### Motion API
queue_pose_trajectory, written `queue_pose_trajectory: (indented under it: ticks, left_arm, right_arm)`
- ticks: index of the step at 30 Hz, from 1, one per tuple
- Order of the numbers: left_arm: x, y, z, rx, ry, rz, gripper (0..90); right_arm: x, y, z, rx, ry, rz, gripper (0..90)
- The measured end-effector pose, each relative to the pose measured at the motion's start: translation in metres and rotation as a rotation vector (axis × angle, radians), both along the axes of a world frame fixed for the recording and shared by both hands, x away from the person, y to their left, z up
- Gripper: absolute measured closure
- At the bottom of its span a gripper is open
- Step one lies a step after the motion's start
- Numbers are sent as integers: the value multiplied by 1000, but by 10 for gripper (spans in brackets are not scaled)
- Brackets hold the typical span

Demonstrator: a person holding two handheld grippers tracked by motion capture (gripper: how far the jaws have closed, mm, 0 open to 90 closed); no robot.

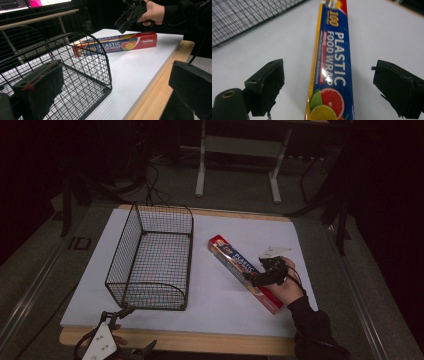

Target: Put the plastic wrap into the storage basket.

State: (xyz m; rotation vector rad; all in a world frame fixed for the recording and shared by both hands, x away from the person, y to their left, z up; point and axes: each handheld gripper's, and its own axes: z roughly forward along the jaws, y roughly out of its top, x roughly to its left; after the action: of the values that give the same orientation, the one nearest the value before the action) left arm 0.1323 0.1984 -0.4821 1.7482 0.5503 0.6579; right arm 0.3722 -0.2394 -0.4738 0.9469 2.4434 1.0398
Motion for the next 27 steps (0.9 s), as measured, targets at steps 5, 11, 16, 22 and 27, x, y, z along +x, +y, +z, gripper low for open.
queue_pose_trajectory:
  ticks: [5,11,16,22,27]
  left_arm:
    - [0,0,0,2,2,0,2]
    - [0,0,0,5,2,-1,2]
    - [1,-1,-1,7,6,-5,2]
    - [0,-1,-1,6,6,-6,2]
    - [0,-1,-1,10,6,-7,2]
  right_arm:
    - [6,2,-9,-23,29,-4,124]
    - [15,7,-18,-48,97,-16,138]
    - [23,15,-26,-101,150,-27,159]
    - [36,23,-30,-164,219,-32,219]
    - [43,26,-32,-186,269,-27,223]
